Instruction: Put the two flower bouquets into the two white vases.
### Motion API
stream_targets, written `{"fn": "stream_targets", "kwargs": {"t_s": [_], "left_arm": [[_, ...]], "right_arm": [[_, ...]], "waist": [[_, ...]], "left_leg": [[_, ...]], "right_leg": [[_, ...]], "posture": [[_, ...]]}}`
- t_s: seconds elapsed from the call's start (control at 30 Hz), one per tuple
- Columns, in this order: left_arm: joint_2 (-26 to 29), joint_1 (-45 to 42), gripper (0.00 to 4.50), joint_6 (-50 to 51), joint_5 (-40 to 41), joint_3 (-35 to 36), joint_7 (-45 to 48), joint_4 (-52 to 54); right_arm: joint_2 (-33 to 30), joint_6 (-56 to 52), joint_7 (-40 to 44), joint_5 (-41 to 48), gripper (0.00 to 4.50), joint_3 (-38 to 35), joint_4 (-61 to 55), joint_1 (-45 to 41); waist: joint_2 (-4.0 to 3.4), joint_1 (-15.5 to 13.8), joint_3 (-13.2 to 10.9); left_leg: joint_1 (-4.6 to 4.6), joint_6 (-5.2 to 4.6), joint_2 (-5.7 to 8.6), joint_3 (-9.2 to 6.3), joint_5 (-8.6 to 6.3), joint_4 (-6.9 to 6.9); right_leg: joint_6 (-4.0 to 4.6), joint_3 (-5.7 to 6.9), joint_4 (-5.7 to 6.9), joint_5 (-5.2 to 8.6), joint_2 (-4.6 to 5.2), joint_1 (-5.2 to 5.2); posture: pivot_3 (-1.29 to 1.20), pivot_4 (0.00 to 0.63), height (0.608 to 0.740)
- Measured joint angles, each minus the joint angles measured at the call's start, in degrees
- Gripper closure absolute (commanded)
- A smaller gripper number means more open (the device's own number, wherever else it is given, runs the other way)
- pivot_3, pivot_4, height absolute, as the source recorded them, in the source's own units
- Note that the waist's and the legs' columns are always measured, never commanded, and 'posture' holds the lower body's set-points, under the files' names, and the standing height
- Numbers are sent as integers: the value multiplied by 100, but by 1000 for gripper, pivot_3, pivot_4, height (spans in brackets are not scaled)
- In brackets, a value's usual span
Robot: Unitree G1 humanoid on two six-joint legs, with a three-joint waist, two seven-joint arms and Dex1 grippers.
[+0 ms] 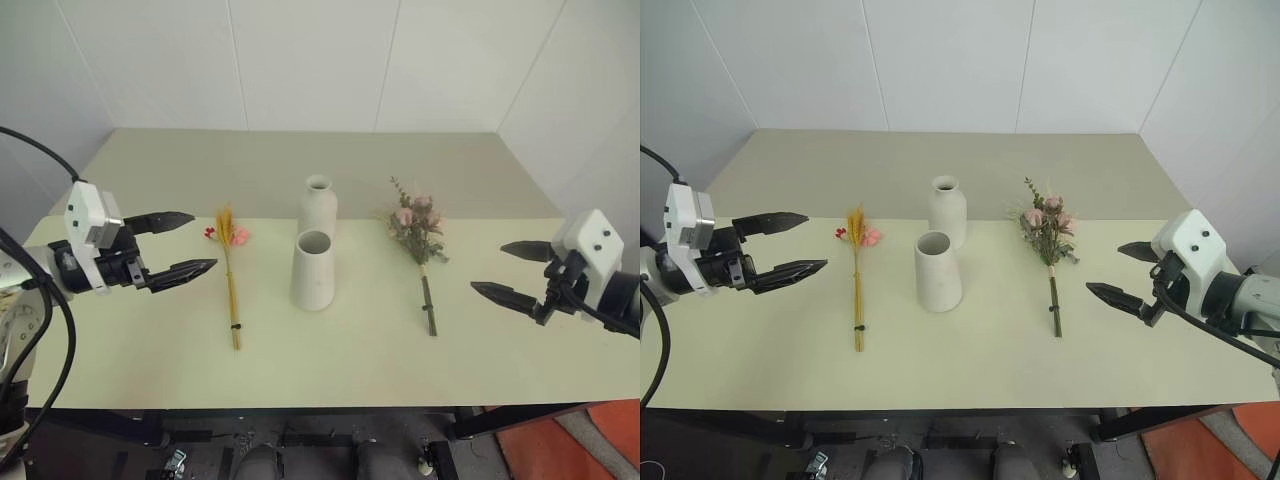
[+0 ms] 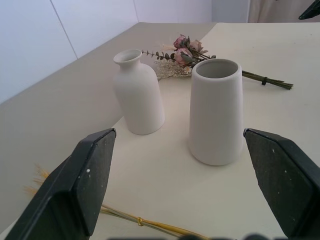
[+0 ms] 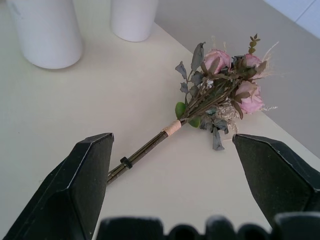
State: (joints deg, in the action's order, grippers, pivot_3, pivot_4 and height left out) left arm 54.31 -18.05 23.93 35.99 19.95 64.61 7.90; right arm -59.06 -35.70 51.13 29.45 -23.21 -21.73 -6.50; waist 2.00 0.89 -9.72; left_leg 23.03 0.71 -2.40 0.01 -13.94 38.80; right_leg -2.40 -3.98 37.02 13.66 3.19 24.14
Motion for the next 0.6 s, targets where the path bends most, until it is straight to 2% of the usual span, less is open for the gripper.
{"fn": "stream_targets", "kwargs": {"t_s": [0.43,0.6], "left_arm": [[0,65,47,33,19,6,-75,139],[-37,-488,47,0,-47,-374,-92,134]], "right_arm": [[0,-259,-84,23,0,113,46,-232],[342,-1274,-639,110,0,1047,229,-1297]], "waist": [[0,12,0],[0,17,0]], "left_leg": [[-2,0,0,1,0,1],[-5,1,-1,0,1,2]], "right_leg": [[0,0,1,-1,0,-1],[4,-1,3,-3,-3,-1]], "posture": [[0,150,740],[0,150,740]]}}
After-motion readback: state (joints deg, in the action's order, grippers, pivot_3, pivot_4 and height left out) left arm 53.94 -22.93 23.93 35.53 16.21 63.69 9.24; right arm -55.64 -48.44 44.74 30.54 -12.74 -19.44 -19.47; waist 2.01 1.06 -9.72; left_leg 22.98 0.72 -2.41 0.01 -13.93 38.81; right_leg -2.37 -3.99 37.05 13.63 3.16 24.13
